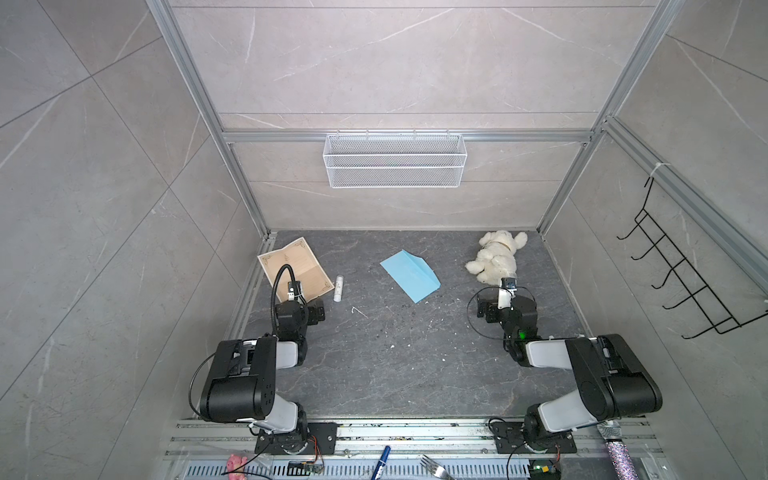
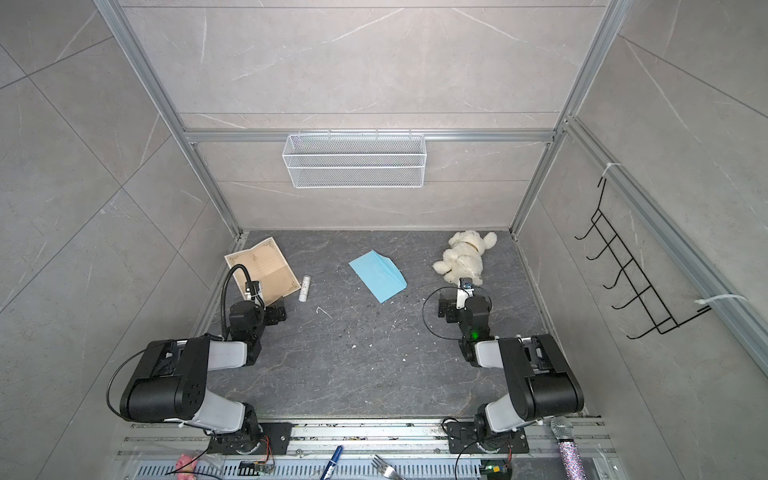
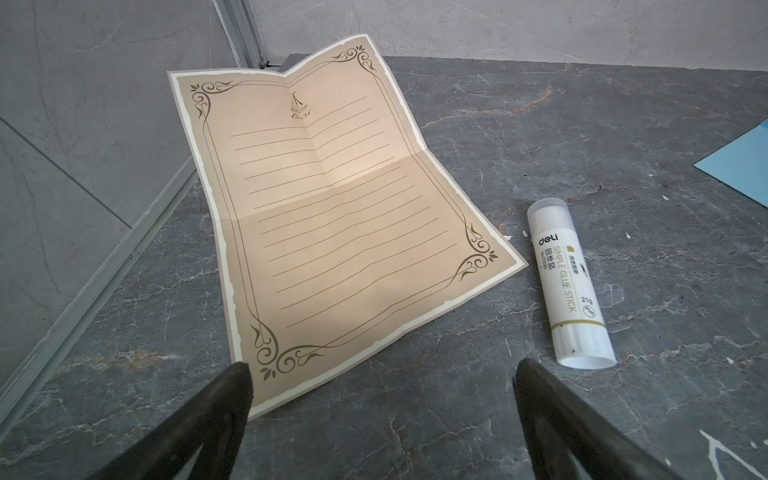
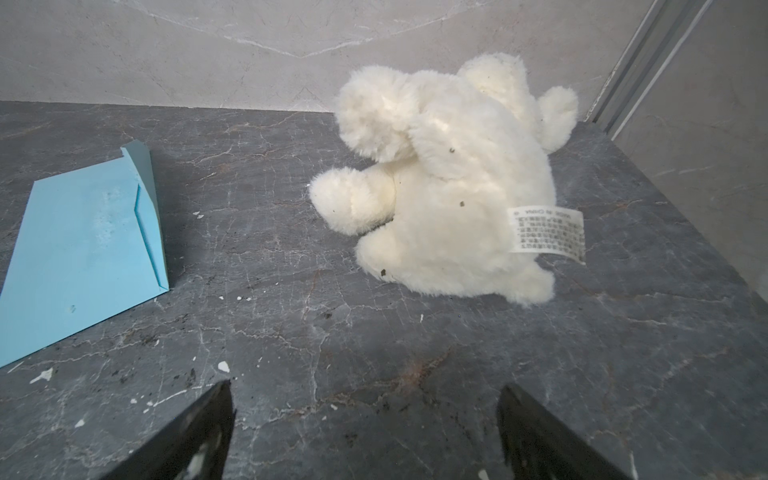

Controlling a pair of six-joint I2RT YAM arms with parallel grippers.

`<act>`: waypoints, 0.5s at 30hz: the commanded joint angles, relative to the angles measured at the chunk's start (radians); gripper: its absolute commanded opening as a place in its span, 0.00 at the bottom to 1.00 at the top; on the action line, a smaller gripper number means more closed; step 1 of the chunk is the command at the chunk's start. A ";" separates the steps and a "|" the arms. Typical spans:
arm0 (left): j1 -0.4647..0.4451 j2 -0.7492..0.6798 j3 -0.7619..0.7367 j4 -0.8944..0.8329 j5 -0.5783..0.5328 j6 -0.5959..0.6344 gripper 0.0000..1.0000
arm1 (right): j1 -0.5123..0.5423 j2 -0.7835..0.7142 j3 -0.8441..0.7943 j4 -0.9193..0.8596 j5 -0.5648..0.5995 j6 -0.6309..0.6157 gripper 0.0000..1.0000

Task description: Place the letter into the envelope and seal it

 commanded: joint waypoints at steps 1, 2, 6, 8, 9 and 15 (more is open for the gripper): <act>0.003 -0.008 0.010 0.019 0.011 -0.003 1.00 | -0.003 -0.003 0.011 0.000 -0.001 -0.019 0.99; 0.003 -0.011 0.007 0.023 0.002 -0.001 1.00 | -0.003 -0.010 0.017 -0.013 0.005 -0.017 0.99; -0.007 -0.115 0.025 -0.098 -0.020 0.001 1.00 | -0.003 -0.086 0.012 -0.065 0.048 -0.003 0.99; -0.010 -0.221 0.069 -0.297 -0.054 -0.051 1.00 | -0.003 -0.181 0.024 -0.181 0.074 0.015 0.99; -0.009 -0.268 0.092 -0.386 -0.066 -0.082 0.98 | -0.002 -0.232 0.039 -0.254 0.076 0.020 0.99; -0.019 -0.520 0.156 -0.670 -0.061 -0.345 0.98 | -0.003 -0.527 0.157 -0.670 0.065 0.137 0.99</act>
